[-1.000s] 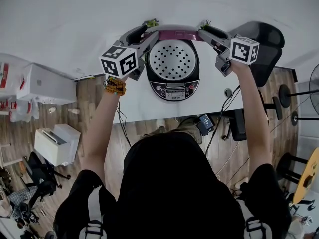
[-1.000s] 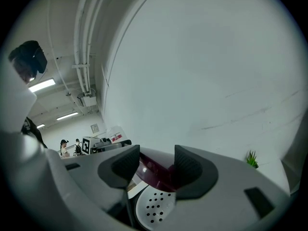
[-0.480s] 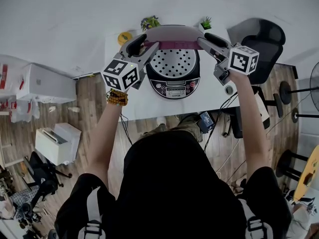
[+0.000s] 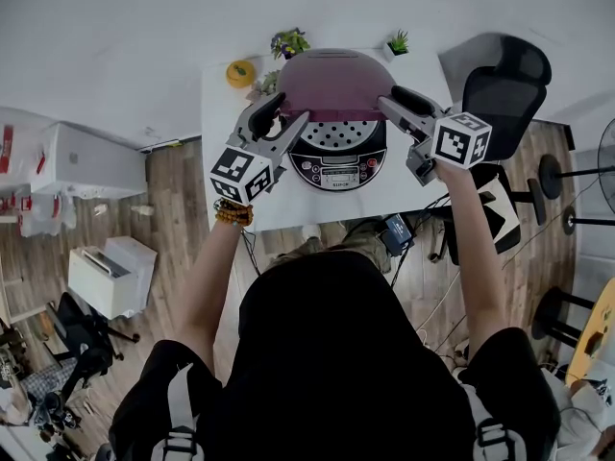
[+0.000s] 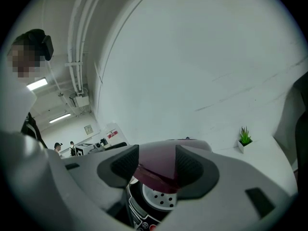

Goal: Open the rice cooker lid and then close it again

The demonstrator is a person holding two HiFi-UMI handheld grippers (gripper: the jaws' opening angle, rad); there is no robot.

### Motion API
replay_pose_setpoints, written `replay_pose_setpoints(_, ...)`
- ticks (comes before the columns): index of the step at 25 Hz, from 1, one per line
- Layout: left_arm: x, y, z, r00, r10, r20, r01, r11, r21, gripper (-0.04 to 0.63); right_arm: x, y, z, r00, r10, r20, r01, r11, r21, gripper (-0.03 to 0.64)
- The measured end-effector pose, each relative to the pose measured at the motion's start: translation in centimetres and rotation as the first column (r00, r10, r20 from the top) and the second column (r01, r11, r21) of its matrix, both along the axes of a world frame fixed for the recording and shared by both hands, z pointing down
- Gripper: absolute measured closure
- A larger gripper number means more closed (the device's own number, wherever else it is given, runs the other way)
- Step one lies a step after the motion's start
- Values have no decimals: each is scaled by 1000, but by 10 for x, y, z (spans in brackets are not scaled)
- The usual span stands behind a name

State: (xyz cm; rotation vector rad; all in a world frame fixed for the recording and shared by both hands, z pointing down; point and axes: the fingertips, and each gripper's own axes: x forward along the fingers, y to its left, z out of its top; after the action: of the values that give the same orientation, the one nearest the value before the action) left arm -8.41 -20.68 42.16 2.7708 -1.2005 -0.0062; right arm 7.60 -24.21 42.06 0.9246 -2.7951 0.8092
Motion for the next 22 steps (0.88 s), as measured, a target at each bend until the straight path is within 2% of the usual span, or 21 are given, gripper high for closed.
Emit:
replay_pose_setpoints(7,2,12,21,1000,9,-27,-9,1000,-17,385,0,10,21,1000,5,-13,-6,1000,-15,385)
replay_pose_setpoints(11,-3,15,23,990,4,-144,-12,998,-55,387,0,14,27,1000,4,-19,-5,1000,-21,385)
replay_pose_setpoints(13,-5,16,25,986,-9,-167,-3,998,-66,394,1,15,30,1000,7,-25,-8,1000,-23,385)
replay_pose_setpoints(18,-10,14,38,988,-65,-138,52,994,-95,435,2,18,40,999,21,-38,-22,1000,-20,394)
replay_pose_setpoints(22,-8,18,48,993,-68,-92,58,993,-105,440,3,23,50,998,30,-62,-30,1000,3,410)
